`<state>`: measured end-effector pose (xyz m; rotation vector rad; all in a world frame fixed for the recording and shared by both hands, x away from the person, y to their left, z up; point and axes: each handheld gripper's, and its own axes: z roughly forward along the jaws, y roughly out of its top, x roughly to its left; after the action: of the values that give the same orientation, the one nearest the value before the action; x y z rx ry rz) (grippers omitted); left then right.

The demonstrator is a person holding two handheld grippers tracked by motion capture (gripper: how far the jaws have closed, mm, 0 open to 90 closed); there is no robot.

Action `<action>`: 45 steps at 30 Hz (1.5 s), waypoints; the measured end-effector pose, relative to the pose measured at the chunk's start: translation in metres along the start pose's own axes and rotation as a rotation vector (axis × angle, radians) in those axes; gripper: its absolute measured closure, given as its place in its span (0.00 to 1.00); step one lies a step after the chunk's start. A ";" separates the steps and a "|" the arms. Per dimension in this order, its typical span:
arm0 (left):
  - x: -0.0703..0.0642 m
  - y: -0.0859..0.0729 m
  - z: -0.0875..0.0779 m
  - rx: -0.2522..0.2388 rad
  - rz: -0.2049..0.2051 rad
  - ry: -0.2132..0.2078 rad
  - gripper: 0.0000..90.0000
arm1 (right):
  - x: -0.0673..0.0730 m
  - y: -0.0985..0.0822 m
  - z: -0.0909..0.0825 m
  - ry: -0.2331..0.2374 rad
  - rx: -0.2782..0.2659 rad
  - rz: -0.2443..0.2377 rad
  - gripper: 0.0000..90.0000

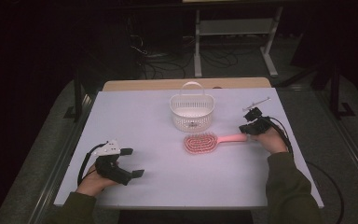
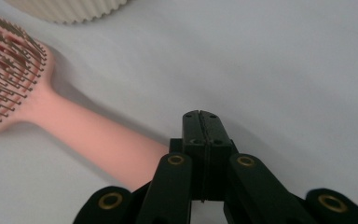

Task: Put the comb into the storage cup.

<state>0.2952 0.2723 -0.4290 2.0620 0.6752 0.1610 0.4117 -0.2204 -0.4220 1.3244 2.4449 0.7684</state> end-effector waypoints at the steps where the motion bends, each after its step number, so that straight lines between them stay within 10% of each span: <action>1: 0.000 0.000 0.000 0.001 0.001 0.001 0.00 | 0.000 -0.001 0.000 -0.003 0.000 -0.008 0.99; 45: -0.003 0.001 0.000 -0.003 0.011 0.000 0.00 | 0.026 -0.052 -0.028 0.079 0.035 -0.070 0.99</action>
<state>0.2933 0.2706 -0.4282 2.0633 0.6639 0.1682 0.3485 -0.2308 -0.4271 1.2358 2.5625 0.7780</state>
